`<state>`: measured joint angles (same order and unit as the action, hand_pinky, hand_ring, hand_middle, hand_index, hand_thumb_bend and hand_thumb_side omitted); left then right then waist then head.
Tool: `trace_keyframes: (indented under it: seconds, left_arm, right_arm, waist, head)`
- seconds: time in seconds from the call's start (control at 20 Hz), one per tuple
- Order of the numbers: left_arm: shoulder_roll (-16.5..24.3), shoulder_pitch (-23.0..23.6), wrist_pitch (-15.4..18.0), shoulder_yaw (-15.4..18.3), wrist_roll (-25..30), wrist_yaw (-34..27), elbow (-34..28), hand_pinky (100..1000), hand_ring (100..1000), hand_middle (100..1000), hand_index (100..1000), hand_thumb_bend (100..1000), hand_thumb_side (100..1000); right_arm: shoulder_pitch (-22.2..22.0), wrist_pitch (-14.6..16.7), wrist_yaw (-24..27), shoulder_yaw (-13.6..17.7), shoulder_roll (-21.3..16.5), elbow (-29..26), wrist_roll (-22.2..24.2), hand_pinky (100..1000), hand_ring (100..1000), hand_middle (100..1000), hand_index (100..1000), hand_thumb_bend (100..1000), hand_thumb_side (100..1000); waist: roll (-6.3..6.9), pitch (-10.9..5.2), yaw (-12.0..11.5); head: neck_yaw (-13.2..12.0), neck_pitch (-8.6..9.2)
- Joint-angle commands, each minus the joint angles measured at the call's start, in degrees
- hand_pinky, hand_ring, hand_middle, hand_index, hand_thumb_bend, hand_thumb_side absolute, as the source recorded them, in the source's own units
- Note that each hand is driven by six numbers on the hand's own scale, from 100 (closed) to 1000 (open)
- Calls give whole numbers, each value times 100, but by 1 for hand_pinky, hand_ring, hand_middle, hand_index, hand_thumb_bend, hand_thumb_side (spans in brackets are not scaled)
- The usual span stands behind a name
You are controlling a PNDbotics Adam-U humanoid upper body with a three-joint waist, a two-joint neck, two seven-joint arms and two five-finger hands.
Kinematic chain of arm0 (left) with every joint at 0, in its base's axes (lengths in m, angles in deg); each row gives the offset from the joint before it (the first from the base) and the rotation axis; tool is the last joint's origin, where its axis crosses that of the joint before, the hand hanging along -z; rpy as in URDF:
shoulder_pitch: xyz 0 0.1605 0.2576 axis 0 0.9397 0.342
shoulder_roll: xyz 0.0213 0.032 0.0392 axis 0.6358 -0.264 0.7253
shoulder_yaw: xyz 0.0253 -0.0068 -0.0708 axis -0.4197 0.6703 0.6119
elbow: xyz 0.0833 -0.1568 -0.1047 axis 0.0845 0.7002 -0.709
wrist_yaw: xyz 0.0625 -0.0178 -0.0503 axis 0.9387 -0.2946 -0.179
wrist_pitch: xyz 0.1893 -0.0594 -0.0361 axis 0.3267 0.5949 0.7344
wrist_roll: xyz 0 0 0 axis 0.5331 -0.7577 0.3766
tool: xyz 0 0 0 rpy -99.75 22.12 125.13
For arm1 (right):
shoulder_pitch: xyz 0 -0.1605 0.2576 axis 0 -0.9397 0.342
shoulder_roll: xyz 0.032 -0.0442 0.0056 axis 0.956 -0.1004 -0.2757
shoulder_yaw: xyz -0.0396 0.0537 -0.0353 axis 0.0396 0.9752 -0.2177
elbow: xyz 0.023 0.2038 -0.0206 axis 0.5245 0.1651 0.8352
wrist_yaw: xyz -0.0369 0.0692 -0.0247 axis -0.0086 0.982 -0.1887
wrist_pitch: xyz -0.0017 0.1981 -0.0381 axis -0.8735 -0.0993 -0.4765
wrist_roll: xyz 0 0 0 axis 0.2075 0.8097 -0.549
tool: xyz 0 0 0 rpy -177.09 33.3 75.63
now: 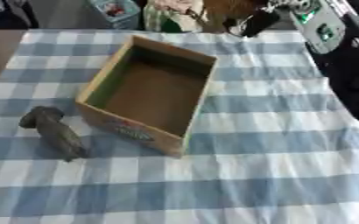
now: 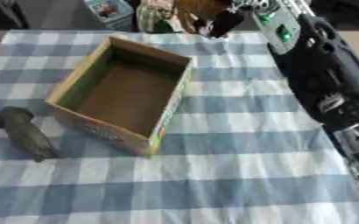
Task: Pick up objects on the table and place them in the box.
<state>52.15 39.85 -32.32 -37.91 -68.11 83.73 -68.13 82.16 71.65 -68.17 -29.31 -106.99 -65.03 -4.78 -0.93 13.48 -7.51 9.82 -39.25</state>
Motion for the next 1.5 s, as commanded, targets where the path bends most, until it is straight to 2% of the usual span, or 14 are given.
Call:
trace_keyframes:
  seconds: [0.05, 0.35, 0.9, 1.15, 1.5]
  left_arm:
    - [98, -62, 13, -3, 24, -37, -97, 526, 547, 691, 799, 112, 1000]
    - [98, -99, 28, -20, 45, -71, -97, 526, 548, 692, 798, 112, 1000]
    - [65, -129, 10, -33, 65, -70, -97, 525, 546, 692, 797, 112, 1000]
    - [50, -125, -3, -41, 75, -69, -97, 525, 546, 693, 797, 112, 1000]
    - [30, -122, -17, -46, 85, -66, -97, 525, 545, 693, 797, 113, 1000]
  right_arm:
    - [228, 52, -14, -83, 137, -162, 124, 678, 658, 296, 489, 100, 203]
    - [270, 66, -13, -285, 581, -120, 390, 679, 656, 299, 490, 100, 200]
    - [174, 64, -20, -516, 914, 77, 796, 681, 668, 335, 525, 100, 200]
    - [163, 94, -221, -632, 1054, 275, 861, 689, 702, 431, 619, 100, 213]
    - [134, 253, -532, -638, 1195, 619, 855, 731, 756, 510, 722, 100, 236]
  waist:
    - [25, -124, -6]
    - [38, -115, -4]
    - [36, -62, -2]
    - [39, -62, -24]
    - [39, -53, -52]
  head:
    - [41, -2]
    - [111, -34]
    - [141, 0]
    - [155, 24]
    - [167, 58]
